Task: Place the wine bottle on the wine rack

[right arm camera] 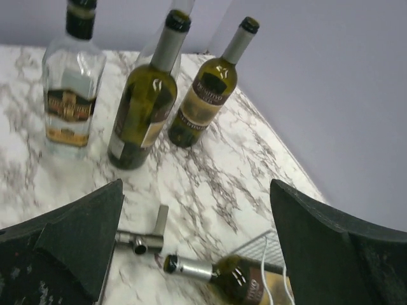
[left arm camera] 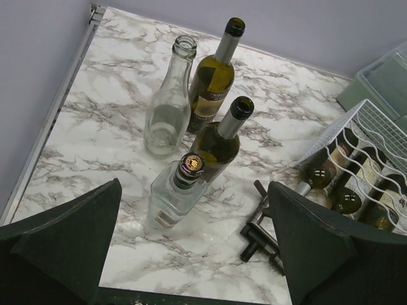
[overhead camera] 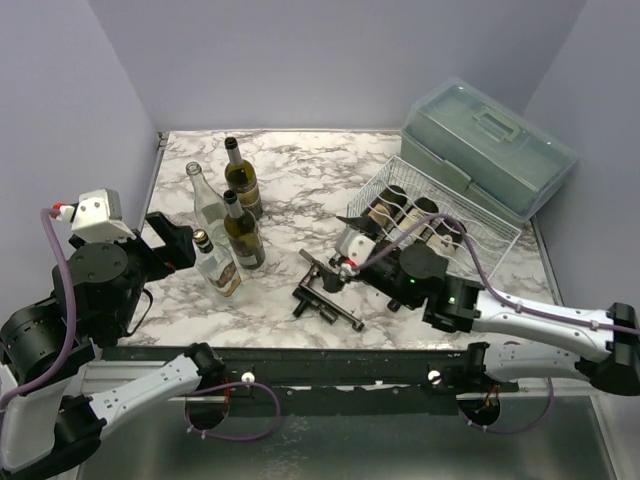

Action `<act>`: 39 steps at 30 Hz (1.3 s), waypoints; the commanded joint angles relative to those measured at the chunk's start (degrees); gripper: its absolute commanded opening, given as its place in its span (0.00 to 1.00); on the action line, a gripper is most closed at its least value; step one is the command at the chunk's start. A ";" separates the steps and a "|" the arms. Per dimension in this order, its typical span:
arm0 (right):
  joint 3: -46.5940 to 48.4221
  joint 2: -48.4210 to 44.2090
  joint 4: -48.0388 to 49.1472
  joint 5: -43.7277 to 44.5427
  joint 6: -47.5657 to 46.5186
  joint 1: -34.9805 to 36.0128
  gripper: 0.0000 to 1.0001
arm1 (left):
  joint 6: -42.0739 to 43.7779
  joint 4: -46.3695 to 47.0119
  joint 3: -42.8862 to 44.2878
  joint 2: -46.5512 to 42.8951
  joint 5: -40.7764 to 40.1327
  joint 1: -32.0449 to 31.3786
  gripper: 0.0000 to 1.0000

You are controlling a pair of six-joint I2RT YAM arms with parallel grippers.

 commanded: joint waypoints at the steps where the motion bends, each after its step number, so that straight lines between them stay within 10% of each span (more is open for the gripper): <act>1: 9.86 10.34 1.69 10.90 16.80 0.27 1.00 | 0.25 0.83 0.84 0.53 0.51 -0.29 0.99; 6: 19.96 21.91 -1.41 19.30 27.60 0.15 1.00 | -0.11 1.87 -2.50 -1.81 1.06 -0.35 0.99; 18: 25.96 30.21 11.77 -5.15 26.89 -0.71 1.00 | 0.22 1.73 -1.90 -7.11 3.94 -0.36 0.99; 39: 43.35 54.79 21.23 3.19 27.36 -3.24 0.86 | 2.13 -1.28 0.93 -11.16 7.02 -0.42 0.99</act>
